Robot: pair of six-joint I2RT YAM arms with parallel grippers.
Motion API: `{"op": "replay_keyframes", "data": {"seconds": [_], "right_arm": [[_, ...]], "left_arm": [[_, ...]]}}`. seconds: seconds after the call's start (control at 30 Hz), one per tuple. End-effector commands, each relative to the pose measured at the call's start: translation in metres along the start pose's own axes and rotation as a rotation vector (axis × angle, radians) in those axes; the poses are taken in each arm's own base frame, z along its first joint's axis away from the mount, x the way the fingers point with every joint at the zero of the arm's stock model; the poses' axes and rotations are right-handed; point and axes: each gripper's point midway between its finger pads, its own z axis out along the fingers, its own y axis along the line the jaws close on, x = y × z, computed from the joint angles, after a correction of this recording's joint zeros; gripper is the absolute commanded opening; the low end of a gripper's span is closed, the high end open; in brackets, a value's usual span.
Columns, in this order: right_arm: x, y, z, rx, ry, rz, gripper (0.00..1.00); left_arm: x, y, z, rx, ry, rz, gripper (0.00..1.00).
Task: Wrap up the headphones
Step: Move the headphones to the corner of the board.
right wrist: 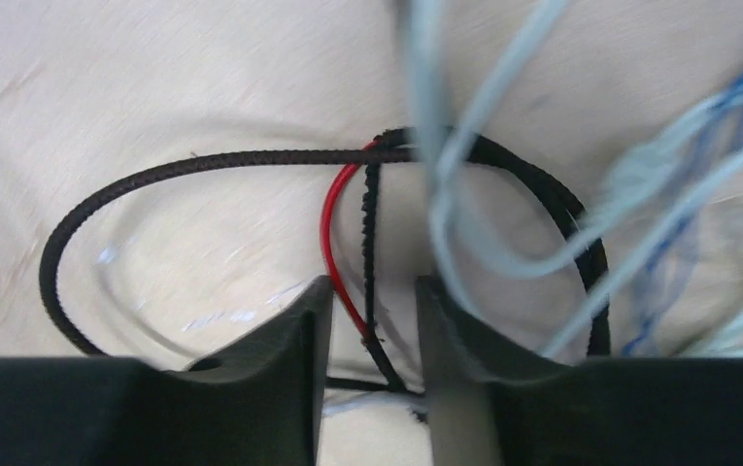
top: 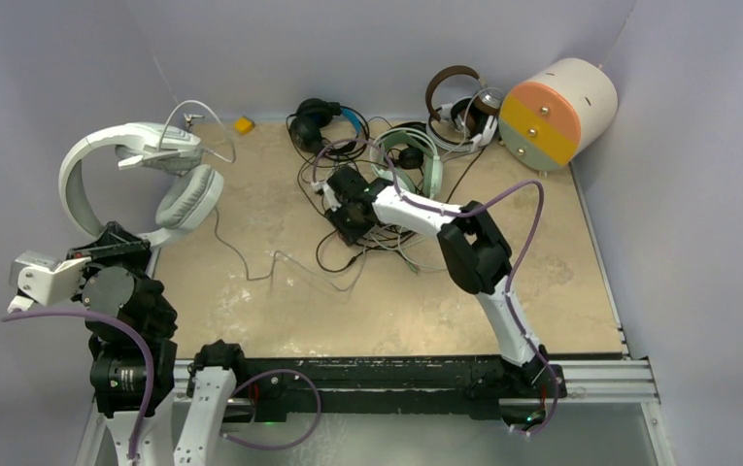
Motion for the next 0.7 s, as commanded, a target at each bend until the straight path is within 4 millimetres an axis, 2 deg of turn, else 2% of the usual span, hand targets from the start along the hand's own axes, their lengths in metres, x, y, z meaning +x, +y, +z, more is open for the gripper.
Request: {"op": "replay_keyframes", "data": {"seconds": [0.0,0.03,0.1,0.13,0.2,0.3,0.37,0.4,0.5,0.57,0.67], "right_arm": [[-0.010,-0.084,0.012,0.114,-0.015,0.218,0.33],[-0.016,-0.104,0.011,0.151,-0.037,0.257,0.27],[-0.024,-0.156,0.001,0.278,-0.060,0.351,0.14],[-0.024,-0.186,-0.007,0.343,-0.063,0.423,0.09],[-0.021,-0.232,-0.021,0.377,-0.080,0.564,0.02],[0.000,-0.289,-0.042,0.407,-0.111,0.728,0.02],[0.022,-0.317,-0.054,0.419,-0.120,0.807,0.03],[0.039,-0.336,-0.063,0.434,-0.118,0.865,0.03],[0.076,-0.366,-0.080,0.459,-0.104,0.988,0.04],[0.094,-0.377,-0.095,0.497,-0.103,1.030,0.05],[0.097,-0.381,-0.121,0.542,-0.147,1.032,0.12]], "left_arm": [[-0.013,-0.029,0.001,0.098,-0.034,-0.114,0.00],[-0.012,-0.029,0.002,0.099,-0.033,-0.113,0.00],[-0.012,-0.031,0.002,0.103,-0.031,-0.110,0.00],[-0.012,-0.032,0.002,0.107,-0.031,-0.107,0.00],[-0.013,-0.034,0.002,0.115,-0.032,-0.095,0.00],[-0.014,-0.033,0.003,0.113,-0.041,-0.078,0.00],[-0.012,-0.031,0.004,0.105,-0.045,-0.069,0.00],[-0.010,-0.030,0.005,0.105,-0.042,-0.068,0.00],[0.001,-0.032,0.008,0.118,-0.018,-0.061,0.00],[0.008,-0.035,0.010,0.133,0.001,-0.060,0.00],[0.021,-0.038,0.014,0.141,0.034,-0.049,0.00]]}}
